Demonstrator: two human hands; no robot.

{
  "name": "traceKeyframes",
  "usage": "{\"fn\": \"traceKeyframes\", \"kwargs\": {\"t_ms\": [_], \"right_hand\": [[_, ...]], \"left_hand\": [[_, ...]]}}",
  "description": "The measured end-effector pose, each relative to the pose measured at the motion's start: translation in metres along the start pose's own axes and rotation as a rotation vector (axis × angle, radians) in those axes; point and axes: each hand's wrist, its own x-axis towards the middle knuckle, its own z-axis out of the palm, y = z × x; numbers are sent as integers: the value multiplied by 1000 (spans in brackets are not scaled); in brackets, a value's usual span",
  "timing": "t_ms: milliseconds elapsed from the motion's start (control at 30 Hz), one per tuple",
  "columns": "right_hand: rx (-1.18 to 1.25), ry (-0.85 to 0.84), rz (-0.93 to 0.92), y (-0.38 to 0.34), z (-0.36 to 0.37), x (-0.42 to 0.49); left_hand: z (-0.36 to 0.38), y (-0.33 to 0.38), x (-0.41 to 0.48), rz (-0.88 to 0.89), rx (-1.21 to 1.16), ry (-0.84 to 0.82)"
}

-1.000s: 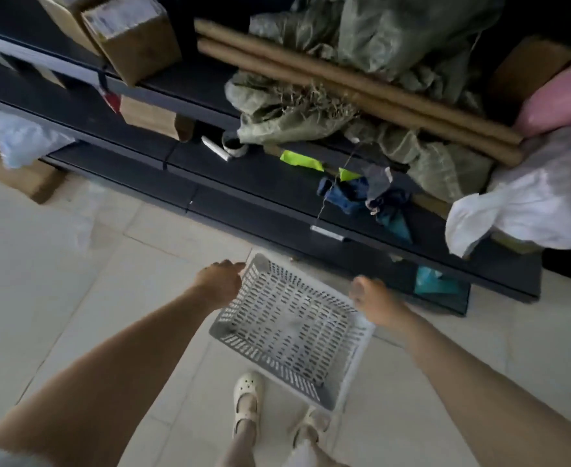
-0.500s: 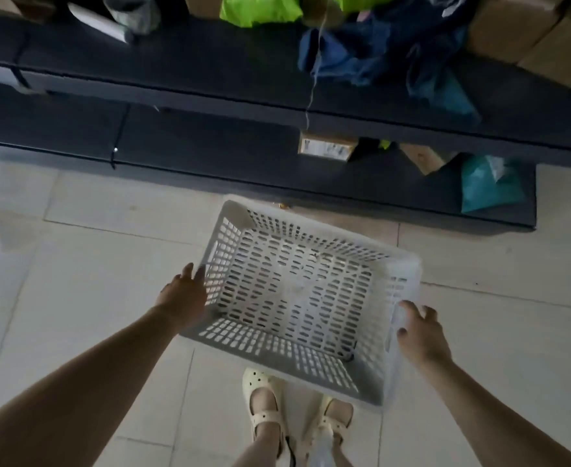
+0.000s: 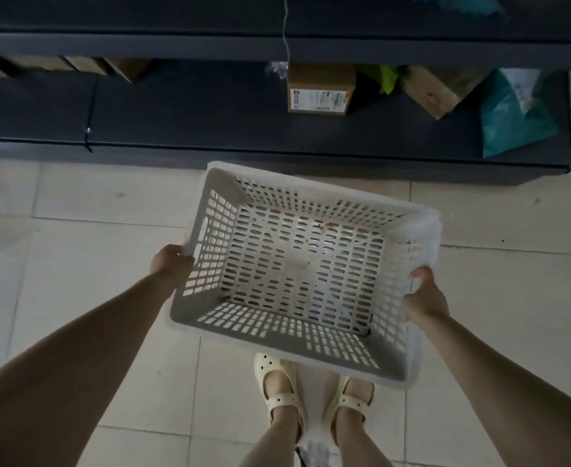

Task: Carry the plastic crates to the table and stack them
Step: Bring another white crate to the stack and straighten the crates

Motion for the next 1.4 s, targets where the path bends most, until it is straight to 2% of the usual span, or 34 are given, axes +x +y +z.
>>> {"fn": "traceKeyframes", "kwargs": {"t_ms": [200,333,467,633,867,1067,1200,1400], "right_hand": [[-3,72,-59,17,-51,-39],[-3,90,-24,24,-125,-92],[46,84,-3,48,-235,-155],[201,149,-52,84,-382,-243],[323,307,-135,169,-565,-338],[390,518,-99,249,-677,-425],[380,667,-59,295,-748,-436],[368,798,-19,346,-834,-421]], "left_hand": [[-26,5,-34,11,90,-83],[-70,36,-99,130,275,-168],[-148,92,-198,271,372,-291],[-227,173,-335,423,328,-380],[-274,286,-524,619,304,-323],[-266,361,-668,805,253,-206],[-242,410,-740,924,184,-149],[-193,509,-793,1097,99,-54]]}}
